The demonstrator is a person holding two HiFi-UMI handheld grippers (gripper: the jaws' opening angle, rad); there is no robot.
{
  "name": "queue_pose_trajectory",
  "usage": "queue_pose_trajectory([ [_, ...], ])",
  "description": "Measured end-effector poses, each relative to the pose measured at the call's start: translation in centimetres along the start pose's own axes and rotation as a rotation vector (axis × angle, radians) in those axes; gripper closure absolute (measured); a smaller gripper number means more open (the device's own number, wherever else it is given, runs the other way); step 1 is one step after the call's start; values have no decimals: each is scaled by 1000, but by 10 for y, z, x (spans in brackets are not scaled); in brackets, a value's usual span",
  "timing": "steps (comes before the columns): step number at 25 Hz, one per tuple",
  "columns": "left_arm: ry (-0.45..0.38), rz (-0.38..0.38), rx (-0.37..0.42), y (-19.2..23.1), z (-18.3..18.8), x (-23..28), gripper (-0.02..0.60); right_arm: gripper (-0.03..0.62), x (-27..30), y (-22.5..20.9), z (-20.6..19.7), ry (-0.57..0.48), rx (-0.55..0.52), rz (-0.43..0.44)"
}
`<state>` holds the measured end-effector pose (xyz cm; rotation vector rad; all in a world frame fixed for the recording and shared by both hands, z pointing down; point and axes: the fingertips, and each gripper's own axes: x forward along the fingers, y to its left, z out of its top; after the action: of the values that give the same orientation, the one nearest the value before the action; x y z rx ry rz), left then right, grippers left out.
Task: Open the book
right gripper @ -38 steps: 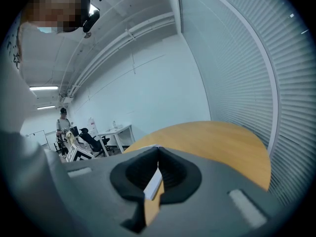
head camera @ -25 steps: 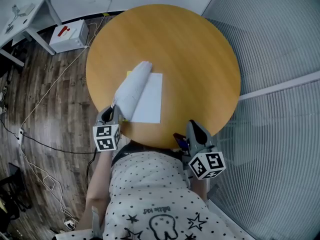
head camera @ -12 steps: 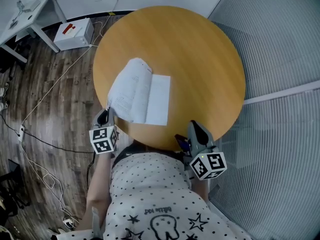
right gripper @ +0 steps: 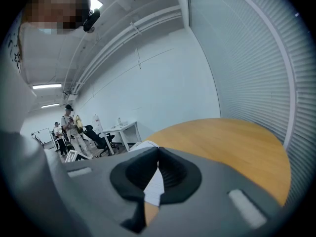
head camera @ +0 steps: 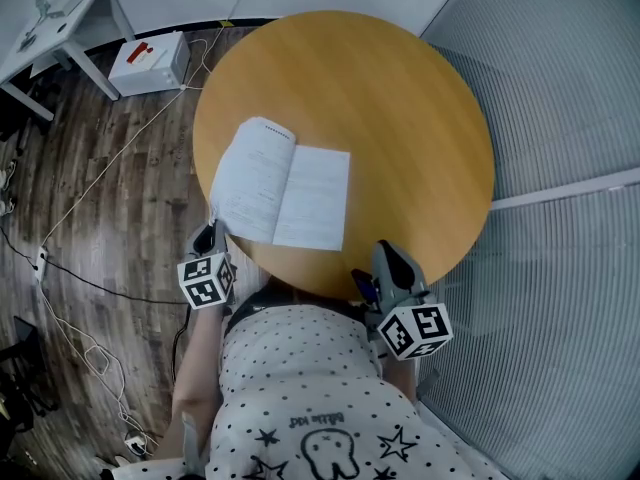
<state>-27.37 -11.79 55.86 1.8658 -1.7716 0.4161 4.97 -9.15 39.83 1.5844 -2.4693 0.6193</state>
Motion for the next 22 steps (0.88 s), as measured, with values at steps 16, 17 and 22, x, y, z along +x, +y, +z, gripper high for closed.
queue_pose_trajectory([
  [16,87,-3,-172,23,-44,9,555,591,14,16,-11,2,16,-13],
  [17,93,-4,-183,24,-46,10,555,591,15,17,-11,3,16,-12],
  [22,121,2,-227,29,-58,18,555,591,16,17,-11,2,16,-14],
])
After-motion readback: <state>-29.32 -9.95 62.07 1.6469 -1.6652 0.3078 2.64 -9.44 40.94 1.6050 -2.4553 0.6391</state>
